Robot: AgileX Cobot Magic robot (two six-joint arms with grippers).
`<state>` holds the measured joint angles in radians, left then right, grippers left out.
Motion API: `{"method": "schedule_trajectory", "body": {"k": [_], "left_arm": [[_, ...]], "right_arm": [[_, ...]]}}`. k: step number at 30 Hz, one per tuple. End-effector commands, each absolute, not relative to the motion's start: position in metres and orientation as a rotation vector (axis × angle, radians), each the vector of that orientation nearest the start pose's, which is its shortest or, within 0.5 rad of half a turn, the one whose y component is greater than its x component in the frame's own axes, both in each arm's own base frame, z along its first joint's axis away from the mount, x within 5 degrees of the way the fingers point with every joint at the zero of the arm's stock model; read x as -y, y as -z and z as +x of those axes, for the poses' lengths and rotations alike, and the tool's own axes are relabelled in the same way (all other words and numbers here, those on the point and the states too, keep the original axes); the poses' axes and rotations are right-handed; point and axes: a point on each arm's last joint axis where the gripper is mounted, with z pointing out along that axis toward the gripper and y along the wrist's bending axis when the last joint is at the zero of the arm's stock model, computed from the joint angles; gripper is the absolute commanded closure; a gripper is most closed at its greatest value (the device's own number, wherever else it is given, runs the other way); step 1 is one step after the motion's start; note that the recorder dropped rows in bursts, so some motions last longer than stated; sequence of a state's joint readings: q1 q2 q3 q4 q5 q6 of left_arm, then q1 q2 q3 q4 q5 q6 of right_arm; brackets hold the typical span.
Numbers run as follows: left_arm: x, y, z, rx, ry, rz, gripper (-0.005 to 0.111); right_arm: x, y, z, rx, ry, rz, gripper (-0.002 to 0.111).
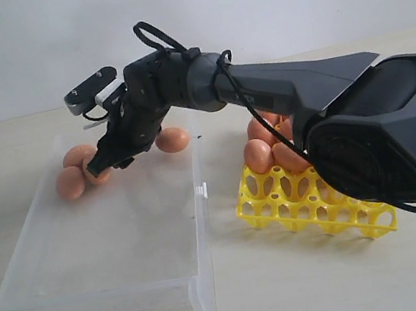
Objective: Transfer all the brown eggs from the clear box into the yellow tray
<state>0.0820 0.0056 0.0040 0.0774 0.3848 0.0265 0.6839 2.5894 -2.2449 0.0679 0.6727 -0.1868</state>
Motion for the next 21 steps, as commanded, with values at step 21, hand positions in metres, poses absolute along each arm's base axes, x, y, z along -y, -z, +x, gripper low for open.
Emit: {"method": "schedule_trajectory", "body": {"k": [21], "left_arm": [[-0.006, -0.179, 0.052, -1.863, -0.138, -0.007, 0.107]], "right_arm": [[-0.340, -0.155, 0.390, -2.695, -0.324, -1.271, 0.098]]}}
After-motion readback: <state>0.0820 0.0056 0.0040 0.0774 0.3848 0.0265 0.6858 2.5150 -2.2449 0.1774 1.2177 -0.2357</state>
